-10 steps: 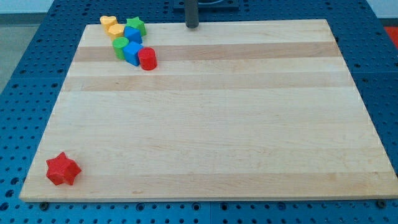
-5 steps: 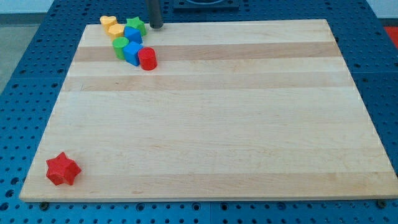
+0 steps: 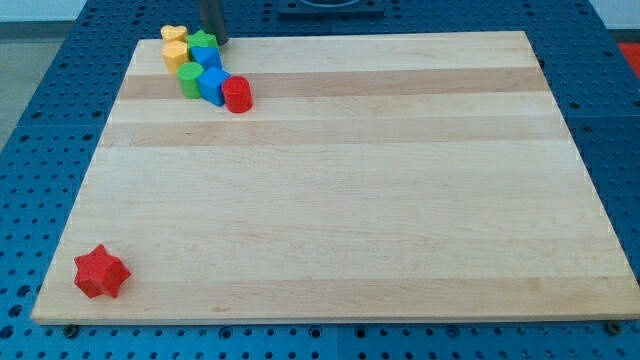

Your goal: Move green star to the top of the blue triangle

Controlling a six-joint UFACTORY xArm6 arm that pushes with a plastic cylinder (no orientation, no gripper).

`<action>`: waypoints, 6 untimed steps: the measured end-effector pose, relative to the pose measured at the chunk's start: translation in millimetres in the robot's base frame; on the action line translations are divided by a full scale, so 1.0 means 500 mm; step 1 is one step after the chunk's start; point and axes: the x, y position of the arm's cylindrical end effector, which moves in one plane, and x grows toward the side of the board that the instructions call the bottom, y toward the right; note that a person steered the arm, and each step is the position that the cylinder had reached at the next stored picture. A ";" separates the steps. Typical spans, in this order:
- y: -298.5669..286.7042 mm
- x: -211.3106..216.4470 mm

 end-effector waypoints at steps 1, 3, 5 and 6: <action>-0.011 0.021; 0.021 0.088; 0.046 0.128; 0.061 0.090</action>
